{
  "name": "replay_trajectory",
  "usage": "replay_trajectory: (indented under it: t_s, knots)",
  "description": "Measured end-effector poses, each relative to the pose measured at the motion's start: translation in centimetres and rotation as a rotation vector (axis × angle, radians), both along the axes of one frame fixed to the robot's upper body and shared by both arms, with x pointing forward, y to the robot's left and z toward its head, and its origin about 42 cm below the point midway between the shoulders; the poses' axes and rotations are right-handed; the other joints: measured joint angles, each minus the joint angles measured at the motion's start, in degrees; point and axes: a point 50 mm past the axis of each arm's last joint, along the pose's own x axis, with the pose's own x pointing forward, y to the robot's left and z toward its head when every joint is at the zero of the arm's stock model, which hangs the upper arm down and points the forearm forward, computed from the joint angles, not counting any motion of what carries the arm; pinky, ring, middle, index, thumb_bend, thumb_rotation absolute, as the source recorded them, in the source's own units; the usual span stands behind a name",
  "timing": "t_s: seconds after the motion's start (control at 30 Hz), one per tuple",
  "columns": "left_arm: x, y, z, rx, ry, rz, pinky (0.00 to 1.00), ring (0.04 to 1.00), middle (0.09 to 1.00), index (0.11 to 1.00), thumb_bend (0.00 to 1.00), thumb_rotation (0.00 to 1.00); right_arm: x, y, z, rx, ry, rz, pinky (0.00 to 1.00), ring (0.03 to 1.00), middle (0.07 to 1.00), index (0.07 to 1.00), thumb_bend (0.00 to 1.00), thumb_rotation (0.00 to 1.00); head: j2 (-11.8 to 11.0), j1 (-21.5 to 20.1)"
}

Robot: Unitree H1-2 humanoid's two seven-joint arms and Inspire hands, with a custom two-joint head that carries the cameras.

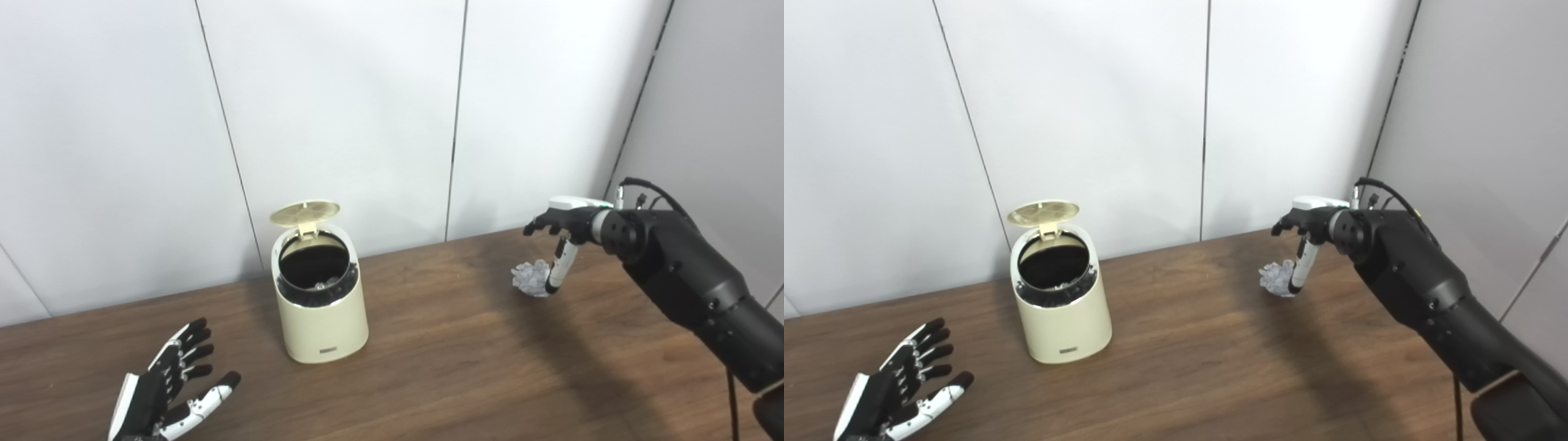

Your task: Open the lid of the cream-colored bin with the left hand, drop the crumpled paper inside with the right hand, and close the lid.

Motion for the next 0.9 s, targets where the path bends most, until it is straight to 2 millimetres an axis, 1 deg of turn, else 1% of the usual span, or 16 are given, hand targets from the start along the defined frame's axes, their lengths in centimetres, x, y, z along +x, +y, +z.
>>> replay_trajectory:
  t_s: [0.13, 0.2, 0.23, 0.33, 0.37, 0.47, 0.53, 0.67, 0.83, 0.87, 0.9]
  knots:
    - [-0.1, 0.0, -0.1, 0.000, 0.004, 0.001, 0.74, 0.826, 0.868, 0.921, 0.63, 0.15, 0.1, 0.1, -0.9, 0.003, 0.006, -0.002, 0.73, 0.856, 0.920, 0.863, 0.84, 0.08, 0.2, 0.0]
    - [-0.1, 0.0, -0.1, 0.000, 0.005, 0.001, 0.75, 0.827, 0.869, 0.921, 0.64, 0.16, 0.3, 0.2, -1.5, 0.002, 0.017, -0.001, 0.66, 0.798, 0.926, 0.870, 0.84, 0.08, 0.4, 0.3]
    - [-0.2, 0.0, -0.1, 0.000, 0.005, 0.002, 0.75, 0.827, 0.870, 0.922, 0.63, 0.16, 0.3, 0.3, -1.8, 0.001, 0.024, 0.002, 0.64, 0.788, 0.925, 0.872, 0.84, 0.08, 0.4, 0.4]
    - [-0.2, 0.0, -0.1, 0.000, 0.005, 0.001, 0.75, 0.824, 0.868, 0.919, 0.63, 0.17, 0.4, 0.5, -2.8, 0.000, 0.046, 0.007, 0.69, 0.822, 0.920, 0.867, 0.84, 0.08, 0.4, 0.4]
    - [-0.2, 0.0, -0.1, 0.000, 0.005, 0.002, 0.76, 0.825, 0.868, 0.919, 0.63, 0.16, 0.5, 0.4, -3.0, 0.000, 0.050, 0.005, 0.72, 0.852, 0.920, 0.861, 0.83, 0.09, 0.5, 0.4]
    - [-0.2, 0.0, -0.2, 0.001, 0.006, 0.002, 0.76, 0.822, 0.868, 0.920, 0.63, 0.17, 0.4, 0.3, -3.7, -0.008, 0.062, 0.004, 0.78, 0.908, 0.934, 0.854, 0.82, 0.10, 0.6, 0.5]
    - [-0.2, 0.0, -0.2, 0.001, 0.006, 0.002, 0.76, 0.820, 0.868, 0.921, 0.63, 0.17, 0.5, 0.3, -3.9, -0.019, 0.069, 0.001, 0.79, 0.921, 0.942, 0.853, 0.82, 0.10, 0.6, 0.5]
    - [-0.2, 0.0, -0.2, 0.001, 0.006, 0.001, 0.73, 0.823, 0.869, 0.920, 0.64, 0.18, 0.4, 0.1, -4.4, -0.028, 0.075, -0.004, 0.80, 0.916, 0.937, 0.851, 0.81, 0.09, 0.9, 0.8]
    - [-0.2, 0.0, -0.2, -0.002, 0.020, 0.003, 0.73, 0.828, 0.874, 0.924, 0.63, 0.16, 0.3, 0.1, -4.6, -0.030, 0.074, -0.005, 0.80, 0.908, 0.920, 0.845, 0.81, 0.09, 1.1, 0.7]
    - [-0.2, 0.0, -0.2, -0.003, 0.020, 0.003, 0.73, 0.827, 0.874, 0.923, 0.63, 0.17, 0.3, 0.1, -4.6, -0.029, 0.072, -0.005, 0.78, 0.889, 0.906, 0.842, 0.81, 0.09, 1.1, 0.7]
    - [-0.2, 0.0, -0.2, -0.002, 0.020, 0.002, 0.73, 0.825, 0.873, 0.922, 0.63, 0.18, 0.3, 0.1, -4.6, -0.028, 0.069, -0.003, 0.75, 0.850, 0.880, 0.834, 0.81, 0.09, 1.1, 0.7]
